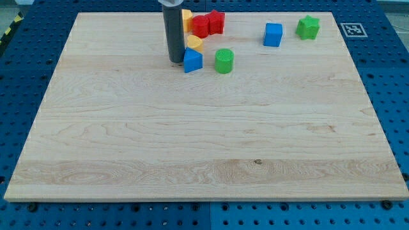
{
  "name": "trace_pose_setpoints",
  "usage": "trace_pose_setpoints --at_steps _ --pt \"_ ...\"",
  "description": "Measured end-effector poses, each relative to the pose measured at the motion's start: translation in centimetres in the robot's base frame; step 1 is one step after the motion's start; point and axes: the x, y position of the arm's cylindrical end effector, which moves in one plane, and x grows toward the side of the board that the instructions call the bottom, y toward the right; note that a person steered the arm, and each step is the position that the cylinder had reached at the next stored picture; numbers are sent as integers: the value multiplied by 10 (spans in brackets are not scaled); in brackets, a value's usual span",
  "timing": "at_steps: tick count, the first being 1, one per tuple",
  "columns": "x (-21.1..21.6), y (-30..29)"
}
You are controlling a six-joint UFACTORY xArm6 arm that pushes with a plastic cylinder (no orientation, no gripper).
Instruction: Push the yellow hexagon into the red circle
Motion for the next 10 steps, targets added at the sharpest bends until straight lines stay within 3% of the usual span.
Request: trace_pose_setpoints --at_steps 1,3,6,8,9,10 --pt "0 -16" --pt "-65 -27" --pt "-35 41" --pt "-65 -65" --pt "-118 -101" --pt "-151 -92"
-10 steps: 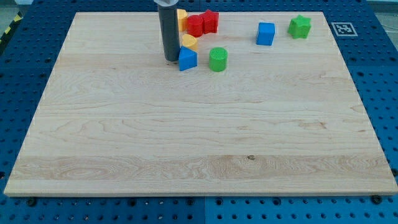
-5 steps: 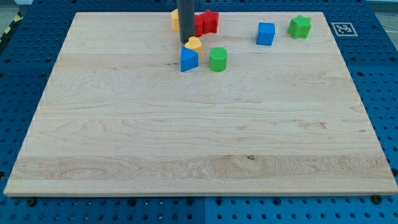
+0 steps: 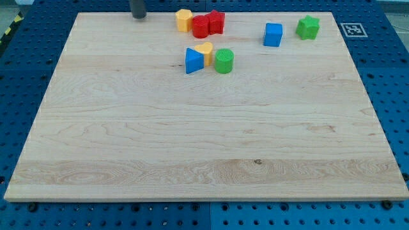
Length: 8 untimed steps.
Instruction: Push the yellow hexagon into the red circle
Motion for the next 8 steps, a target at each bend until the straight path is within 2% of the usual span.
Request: trace_pose_setpoints --at_steps 1,3,5,8 --pt "6 47" --pt "61 169" --pt "69 191" --pt "114 228"
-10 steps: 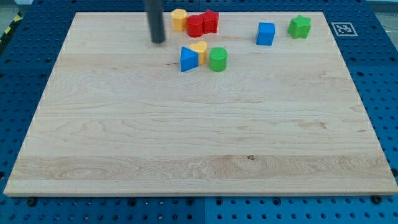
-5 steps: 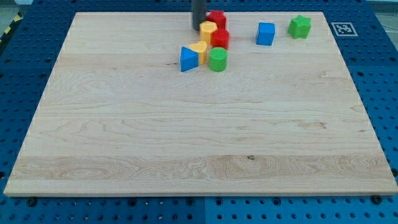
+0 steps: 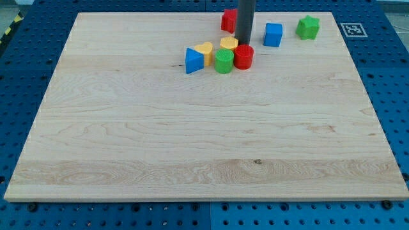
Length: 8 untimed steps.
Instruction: Push the yellow hexagon into the red circle
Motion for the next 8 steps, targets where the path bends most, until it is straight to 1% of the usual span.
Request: trace_pose_setpoints --at_steps 1,3,5,6,7,8 --pt "4 7" --pt "-20 -2" --pt "-12 -6" --pt "3 -6" --pt "2 -7" --pt "-35 -20"
